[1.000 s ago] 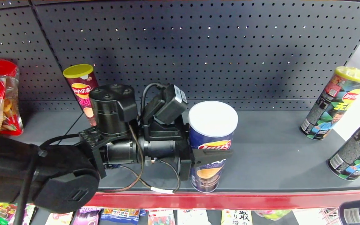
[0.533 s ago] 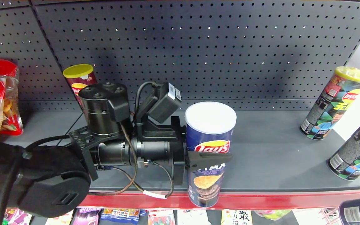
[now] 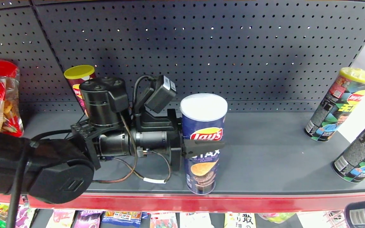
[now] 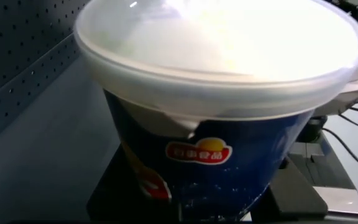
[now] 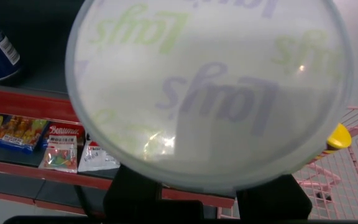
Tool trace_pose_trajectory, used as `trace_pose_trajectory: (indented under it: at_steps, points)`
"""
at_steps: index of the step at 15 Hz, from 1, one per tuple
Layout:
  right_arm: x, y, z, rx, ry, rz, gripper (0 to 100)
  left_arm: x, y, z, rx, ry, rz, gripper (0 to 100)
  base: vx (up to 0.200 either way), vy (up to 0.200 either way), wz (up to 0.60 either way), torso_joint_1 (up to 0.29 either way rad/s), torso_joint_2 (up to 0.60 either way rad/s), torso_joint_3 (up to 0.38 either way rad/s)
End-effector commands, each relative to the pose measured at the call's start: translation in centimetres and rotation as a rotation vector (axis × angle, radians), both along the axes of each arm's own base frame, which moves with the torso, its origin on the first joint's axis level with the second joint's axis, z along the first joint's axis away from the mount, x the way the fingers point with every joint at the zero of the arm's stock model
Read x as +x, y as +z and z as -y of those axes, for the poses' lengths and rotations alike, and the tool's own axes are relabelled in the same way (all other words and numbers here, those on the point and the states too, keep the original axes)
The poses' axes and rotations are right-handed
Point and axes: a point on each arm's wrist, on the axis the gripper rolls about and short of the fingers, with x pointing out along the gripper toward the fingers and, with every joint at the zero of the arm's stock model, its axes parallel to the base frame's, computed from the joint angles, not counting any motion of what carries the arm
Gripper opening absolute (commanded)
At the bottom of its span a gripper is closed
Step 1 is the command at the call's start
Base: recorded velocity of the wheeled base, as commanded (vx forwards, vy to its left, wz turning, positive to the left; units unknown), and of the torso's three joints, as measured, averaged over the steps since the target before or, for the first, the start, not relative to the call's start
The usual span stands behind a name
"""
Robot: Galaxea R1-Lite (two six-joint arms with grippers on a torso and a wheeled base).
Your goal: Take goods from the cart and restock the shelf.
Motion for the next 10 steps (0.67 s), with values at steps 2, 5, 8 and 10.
trace_pose_trajectory:
  at_steps: [2,5,8,10]
  points:
    - [0.04,0.05,0.00,-0.002,0.001,-0.002,0,0.75,-1.04,0.11,0.019,-0.001,-0.015,0,0.000,0.000,0.00,0.000,0.00,0.000]
    - [0.11,0.01,0.00,-0.002,0.001,-0.006,0,1.20,-1.45,0.52,0.023,-0.036,0.002,0,0.000,0.000,0.00,0.000,0.00,0.000]
    - [0.29,0.09,0.00,-0.002,0.001,-0.014,0,1.26,-1.42,0.45,0.022,-0.042,0.003,0,0.000,0.000,0.00,0.000,0.00,0.000]
    - [0.30,0.04,0.00,-0.002,-0.001,-0.016,0,1.23,-1.37,0.43,0.021,-0.048,0.003,0,0.000,0.000,0.00,0.000,0.00,0.000]
